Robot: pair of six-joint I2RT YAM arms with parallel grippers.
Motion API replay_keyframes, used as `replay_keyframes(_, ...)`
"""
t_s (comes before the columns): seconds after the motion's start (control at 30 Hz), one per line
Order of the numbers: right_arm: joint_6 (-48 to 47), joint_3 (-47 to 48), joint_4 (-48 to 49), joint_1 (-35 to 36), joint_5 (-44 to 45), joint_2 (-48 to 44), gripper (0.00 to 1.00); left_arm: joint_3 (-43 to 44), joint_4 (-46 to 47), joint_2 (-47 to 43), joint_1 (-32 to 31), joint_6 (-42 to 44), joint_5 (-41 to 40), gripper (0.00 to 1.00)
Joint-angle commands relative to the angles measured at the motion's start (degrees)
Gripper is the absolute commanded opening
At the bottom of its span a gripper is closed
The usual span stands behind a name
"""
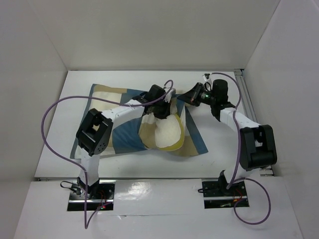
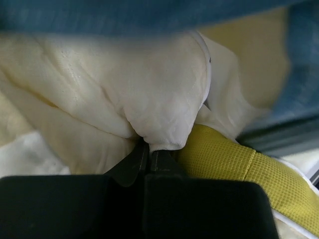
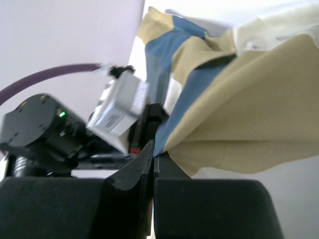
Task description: Put the pillow into the pillowcase
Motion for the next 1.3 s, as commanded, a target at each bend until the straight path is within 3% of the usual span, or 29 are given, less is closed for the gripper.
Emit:
replay_keyframes(0.0, 3.48, 5.01, 21.85, -2.33, 0.54, -10.86, 0.00, -3.23, -22.88, 6.37, -1.66, -1.01, 1.50, 0.00)
replay_keyframes(0.17, -0.92, 2.45, 12.90, -2.33, -1.14, -18.59, 0.00, 1.87, -22.88, 6.90, 0.36, -4.96, -1.58, 0.00)
replay_keyframes(0.33, -14.19, -0.26, -8.37, -2.33, 0.26, -19.66, 0.00, 6.09, -20.86, 3.05, 2.82, -10.23, -4.13, 0.00)
replay_keyframes(0.5, -22.27, -2.21, -21.03, -0.23, 2.81, -10.47, 0.00, 13.12, -21.29, 2.42, 4.14, -10.85, -5.36, 0.00)
replay_keyframes(0.67, -23.26, -1.15, -23.07, 4.00, 7.38, -3.24, 0.01, 16.82, -22.88, 3.91, 4.14, -11.38, -4.22, 0.00)
replay_keyframes(0.8, -21.41, -1.15, -19.91, 5.76, 7.38, -1.03, 0.24, 15.77, -25.68, 2.25, 4.14, -10.77, -4.22, 0.00)
replay_keyframes(0.83, -21.41, -1.15, -19.13, 5.76, 7.38, -1.03, 0.45, 15.77, -26.65, 2.24, 3.53, -9.98, -4.22, 0.00)
replay_keyframes(0.87, -21.41, -1.15, -19.12, 5.76, 8.17, -1.03, 0.53, 15.77, -28.84, 2.24, 3.53, -9.02, -4.22, 0.02)
replay_keyframes(0.9, -21.41, -1.15, -19.12, 5.76, 9.66, -1.03, 0.60, 15.77, -30.34, 2.24, 3.53, -8.31, -4.22, 0.17)
replay_keyframes(1.0, -20.89, -0.54, -21.05, 5.76, 13.61, -4.10, 0.75, 16.90, -34.99, 2.24, 2.39, -6.03, -5.53, 0.43)
replay_keyframes(1.03, -20.88, -0.54, -21.05, 5.76, 16.58, -4.98, 0.77, 16.91, -38.06, 2.24, 1.60, -6.02, -6.41, 0.59)
replay_keyframes(1.07, -20.88, -0.54, -22.62, 5.76, 18.27, -6.73, 0.77, 16.91, -39.39, 2.24, 0.81, -6.02, -8.86, 0.65)
replay_keyframes(1.17, -20.35, -0.01, -25.08, 5.76, 23.46, -10.07, 0.80, 16.91, -44.30, 0.93, 0.19, -5.49, -13.34, 0.74)
replay_keyframes(1.27, -20.35, 0.51, -26.41, 5.76, 26.98, -12.97, 0.82, 16.91, -47.39, -1.44, -0.43, -6.19, -16.69, 0.76)
